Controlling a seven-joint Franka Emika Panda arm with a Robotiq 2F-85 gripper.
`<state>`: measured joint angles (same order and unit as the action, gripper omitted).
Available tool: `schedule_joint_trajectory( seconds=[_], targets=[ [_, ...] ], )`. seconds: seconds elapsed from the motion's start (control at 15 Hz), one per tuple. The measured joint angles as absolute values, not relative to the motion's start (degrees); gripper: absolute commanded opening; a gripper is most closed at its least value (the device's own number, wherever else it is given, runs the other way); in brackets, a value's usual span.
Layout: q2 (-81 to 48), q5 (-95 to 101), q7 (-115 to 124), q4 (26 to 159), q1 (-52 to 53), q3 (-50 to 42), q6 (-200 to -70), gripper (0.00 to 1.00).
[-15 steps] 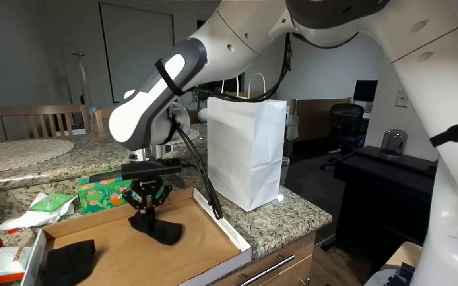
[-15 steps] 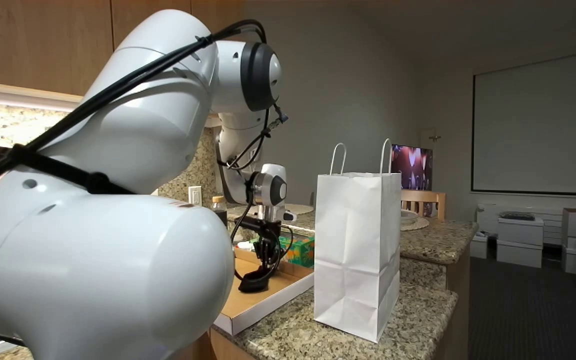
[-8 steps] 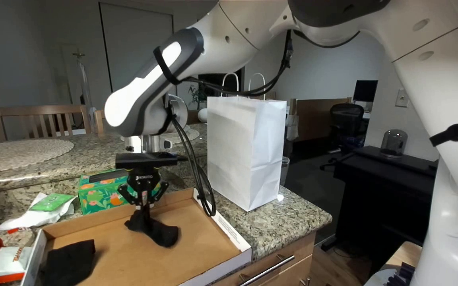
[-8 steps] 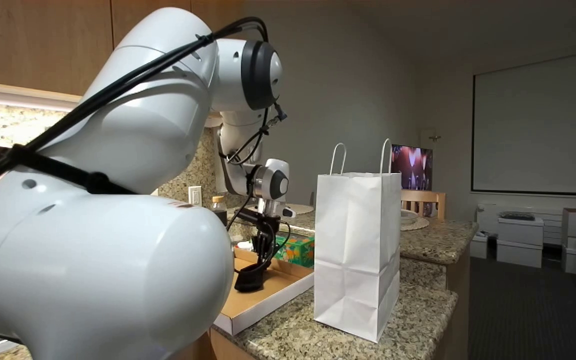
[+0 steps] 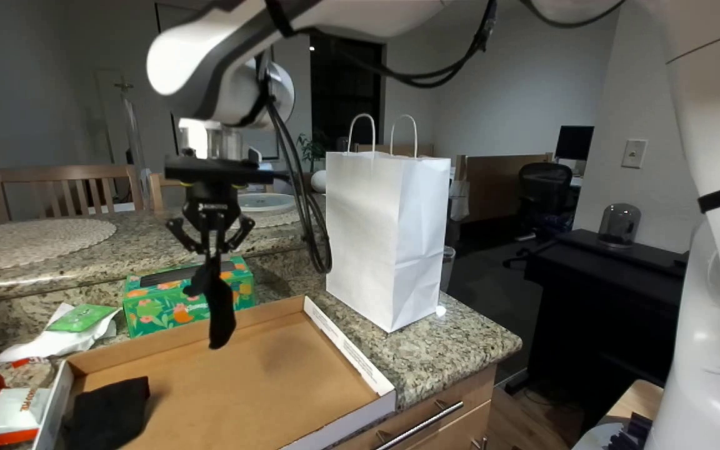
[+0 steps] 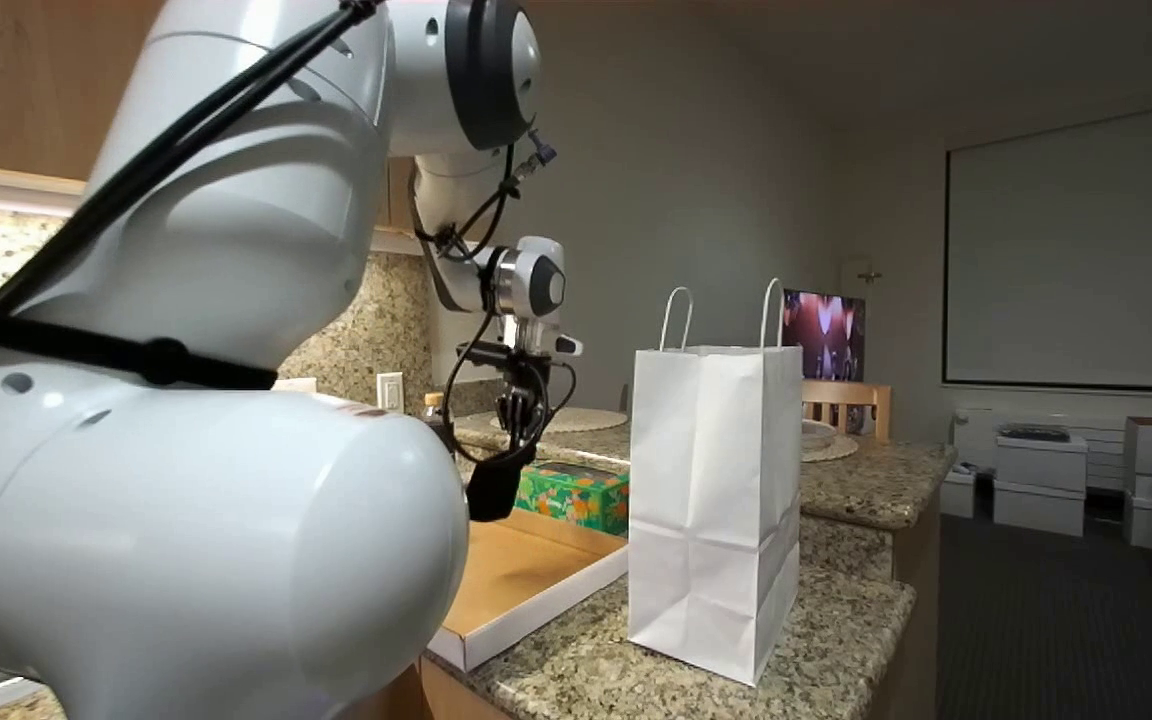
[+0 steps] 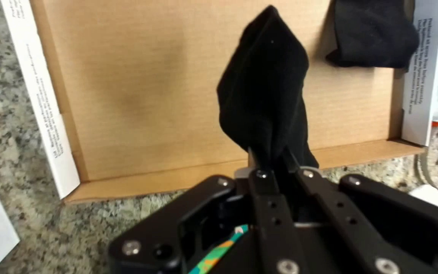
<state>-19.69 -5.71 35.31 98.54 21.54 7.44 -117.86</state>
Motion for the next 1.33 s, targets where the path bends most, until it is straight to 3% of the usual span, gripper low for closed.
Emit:
schedule_joint_trajectory(
  seconds=[0.4, 0.87, 1.33],
  targets=[
    [-7.2, 0.2, 34.5, 91.4, 20.9, 8.1, -101.2, 0.09],
    [-1.1, 2.0, 21.4, 72.9, 13.8, 7.0, -75.9, 0.08],
    [0.2, 0.8, 9.5, 66.8, 5.3, -3.1, -73.3, 0.08]
  ],
)
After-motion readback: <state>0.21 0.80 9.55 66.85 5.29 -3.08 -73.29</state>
